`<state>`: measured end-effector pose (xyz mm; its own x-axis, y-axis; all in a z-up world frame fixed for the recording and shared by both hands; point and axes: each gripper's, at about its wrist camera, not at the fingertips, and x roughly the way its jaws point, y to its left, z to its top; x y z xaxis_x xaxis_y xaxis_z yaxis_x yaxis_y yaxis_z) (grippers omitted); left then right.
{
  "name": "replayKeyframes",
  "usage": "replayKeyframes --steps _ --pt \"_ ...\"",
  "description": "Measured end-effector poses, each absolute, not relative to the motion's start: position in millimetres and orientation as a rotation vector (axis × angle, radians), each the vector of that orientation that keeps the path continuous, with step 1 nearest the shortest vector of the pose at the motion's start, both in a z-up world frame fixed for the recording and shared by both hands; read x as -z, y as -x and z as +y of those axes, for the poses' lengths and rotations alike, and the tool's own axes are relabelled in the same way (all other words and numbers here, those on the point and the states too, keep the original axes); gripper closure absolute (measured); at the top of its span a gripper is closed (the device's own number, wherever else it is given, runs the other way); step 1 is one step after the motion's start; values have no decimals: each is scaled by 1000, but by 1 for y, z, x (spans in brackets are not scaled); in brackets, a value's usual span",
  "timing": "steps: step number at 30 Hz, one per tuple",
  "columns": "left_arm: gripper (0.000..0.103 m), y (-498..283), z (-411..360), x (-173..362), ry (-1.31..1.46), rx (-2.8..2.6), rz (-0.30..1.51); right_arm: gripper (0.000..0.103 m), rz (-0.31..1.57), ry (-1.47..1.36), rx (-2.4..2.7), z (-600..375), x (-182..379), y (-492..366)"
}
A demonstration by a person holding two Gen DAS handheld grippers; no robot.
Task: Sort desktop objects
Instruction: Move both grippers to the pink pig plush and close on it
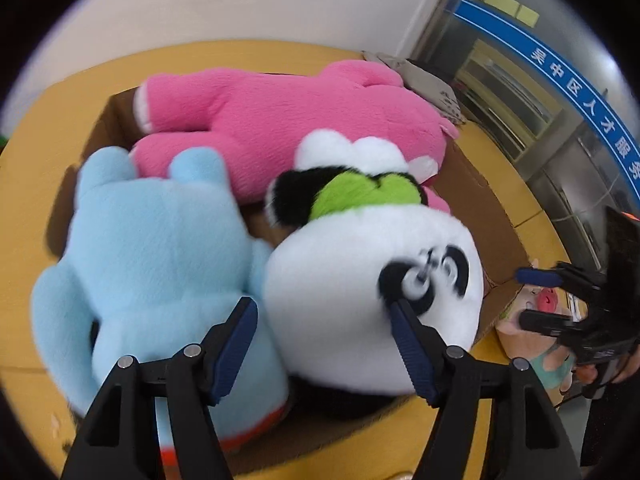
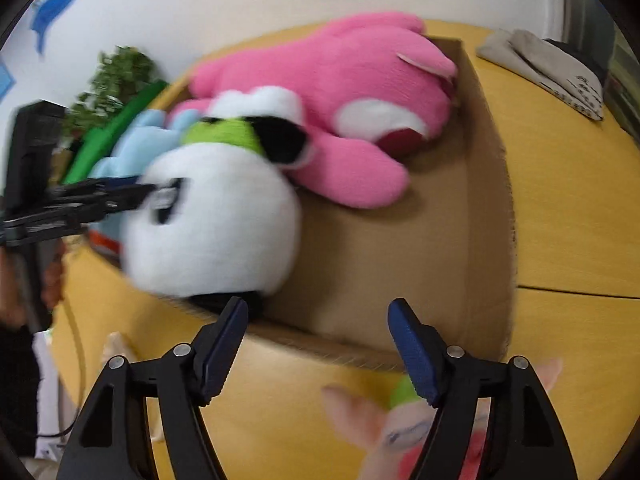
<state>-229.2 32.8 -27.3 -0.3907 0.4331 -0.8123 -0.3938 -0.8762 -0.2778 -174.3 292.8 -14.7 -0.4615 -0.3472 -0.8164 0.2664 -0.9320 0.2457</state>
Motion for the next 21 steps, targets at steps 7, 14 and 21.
replayKeyframes --steps 7,14,21 --pt "33 171 2 8 1233 -2261 -125 0 49 -1156 2602 339 -34 72" --pt "31 143 35 12 1179 -2161 -203 8 332 -1565 2549 328 71 60" --pt "31 140 96 44 1230 -2008 -228 14 14 -1408 2525 282 69 43"
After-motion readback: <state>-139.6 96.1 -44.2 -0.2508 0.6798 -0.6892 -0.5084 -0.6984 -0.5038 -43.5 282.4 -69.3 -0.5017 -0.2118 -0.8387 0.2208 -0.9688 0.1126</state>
